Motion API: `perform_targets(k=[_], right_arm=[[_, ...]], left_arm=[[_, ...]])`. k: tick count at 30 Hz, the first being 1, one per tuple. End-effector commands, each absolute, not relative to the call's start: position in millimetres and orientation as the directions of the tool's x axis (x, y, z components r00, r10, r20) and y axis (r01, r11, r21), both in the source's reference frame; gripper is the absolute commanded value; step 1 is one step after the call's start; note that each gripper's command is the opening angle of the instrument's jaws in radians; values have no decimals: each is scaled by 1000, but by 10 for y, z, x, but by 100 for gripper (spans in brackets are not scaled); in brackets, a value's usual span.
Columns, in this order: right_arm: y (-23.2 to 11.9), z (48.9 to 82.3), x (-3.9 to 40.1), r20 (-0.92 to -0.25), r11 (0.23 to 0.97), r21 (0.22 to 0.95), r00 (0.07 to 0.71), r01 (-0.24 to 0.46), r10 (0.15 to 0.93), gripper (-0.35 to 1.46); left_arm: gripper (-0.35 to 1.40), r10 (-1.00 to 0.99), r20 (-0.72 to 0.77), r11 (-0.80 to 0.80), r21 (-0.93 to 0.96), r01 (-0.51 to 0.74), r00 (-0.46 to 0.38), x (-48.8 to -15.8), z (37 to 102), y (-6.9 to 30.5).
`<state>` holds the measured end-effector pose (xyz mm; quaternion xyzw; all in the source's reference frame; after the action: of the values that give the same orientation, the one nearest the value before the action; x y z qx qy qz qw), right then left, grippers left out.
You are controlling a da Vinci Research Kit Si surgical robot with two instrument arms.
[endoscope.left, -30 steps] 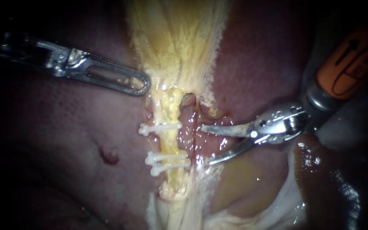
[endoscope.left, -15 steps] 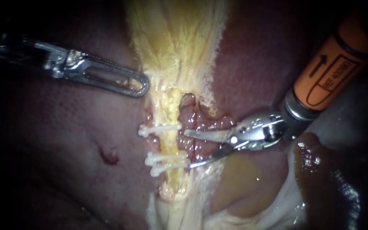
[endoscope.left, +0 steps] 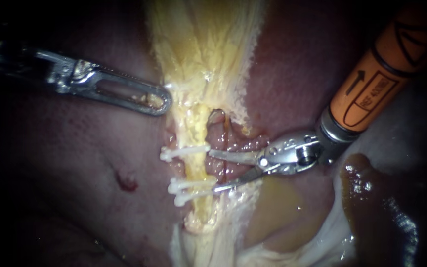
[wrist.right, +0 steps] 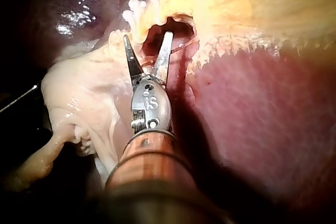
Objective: Go to the cutting position left tube
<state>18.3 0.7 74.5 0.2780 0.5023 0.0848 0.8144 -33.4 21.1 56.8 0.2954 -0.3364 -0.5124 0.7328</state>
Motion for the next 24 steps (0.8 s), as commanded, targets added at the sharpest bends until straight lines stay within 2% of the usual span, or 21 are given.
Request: perform_targets(k=[1, 10, 24], right_arm=[[8, 745, 183, -773, 830, 538, 480, 146, 416, 145], [7, 749, 191, -773, 823, 543, 483, 167, 412, 145], [-5, 740, 213, -799, 808, 528, 474, 260, 370, 145]], left_arm=[[-35, -950, 190, 300, 777, 553, 248, -334, 567, 211], [-35, -950, 190, 300, 777, 553, 248, -334, 566, 210], [-35, -950, 190, 300, 778, 553, 248, -334, 566, 210]])
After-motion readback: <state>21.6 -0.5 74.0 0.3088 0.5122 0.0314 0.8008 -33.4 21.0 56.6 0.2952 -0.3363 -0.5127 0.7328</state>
